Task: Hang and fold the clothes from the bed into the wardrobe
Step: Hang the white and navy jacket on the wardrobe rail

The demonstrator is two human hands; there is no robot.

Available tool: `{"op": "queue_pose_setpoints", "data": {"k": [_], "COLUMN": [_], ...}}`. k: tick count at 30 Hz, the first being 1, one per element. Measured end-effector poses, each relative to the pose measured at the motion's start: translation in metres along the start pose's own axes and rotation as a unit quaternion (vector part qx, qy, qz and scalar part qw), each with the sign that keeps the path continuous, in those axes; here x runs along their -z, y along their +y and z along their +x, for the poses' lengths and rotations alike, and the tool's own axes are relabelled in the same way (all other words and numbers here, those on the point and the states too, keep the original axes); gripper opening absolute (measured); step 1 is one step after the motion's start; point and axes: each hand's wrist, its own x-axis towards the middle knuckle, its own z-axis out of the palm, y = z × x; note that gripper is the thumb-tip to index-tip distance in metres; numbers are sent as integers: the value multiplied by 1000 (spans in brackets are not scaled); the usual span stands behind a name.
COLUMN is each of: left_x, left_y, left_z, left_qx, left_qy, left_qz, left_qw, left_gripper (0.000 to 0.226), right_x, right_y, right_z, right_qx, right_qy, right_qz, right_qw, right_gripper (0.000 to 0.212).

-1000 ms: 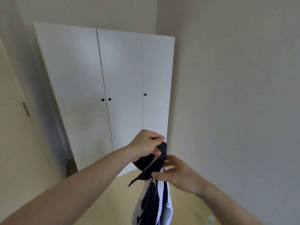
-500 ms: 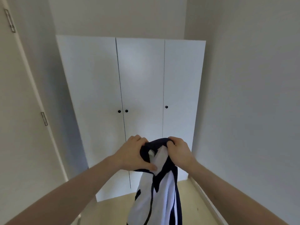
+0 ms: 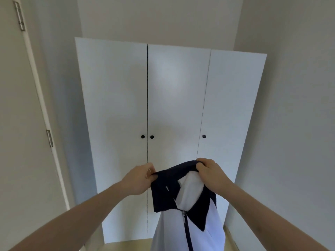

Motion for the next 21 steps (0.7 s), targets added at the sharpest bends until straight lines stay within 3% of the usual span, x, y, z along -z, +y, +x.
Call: {"op": "queue_pose_setpoints", "data": {"k": [5, 9, 13, 21], "left_x": [12, 38, 58, 58], "left_y": [-45, -88, -119, -161], "left_z": [68, 131, 198, 313], "left_qx": [2, 40, 69, 142], "left_qy": [-93, -55, -11, -16], "left_qz": [10, -6, 23, 107], "left_qw": [996, 998, 997, 984], "left_gripper": [17, 18, 45, 70], "right_x": [-21, -35, -50, -76], "right_y": [13, 22, 30, 40], "right_z": [67, 118, 163, 259], "right_qx": [-26, -40, -42, -28], "right_qy": [-2, 2, 14, -13], "right_qz": [9, 19, 41, 63], "right_qw": [1000, 999, 998, 998], "right_gripper": [25, 22, 21, 28]}}
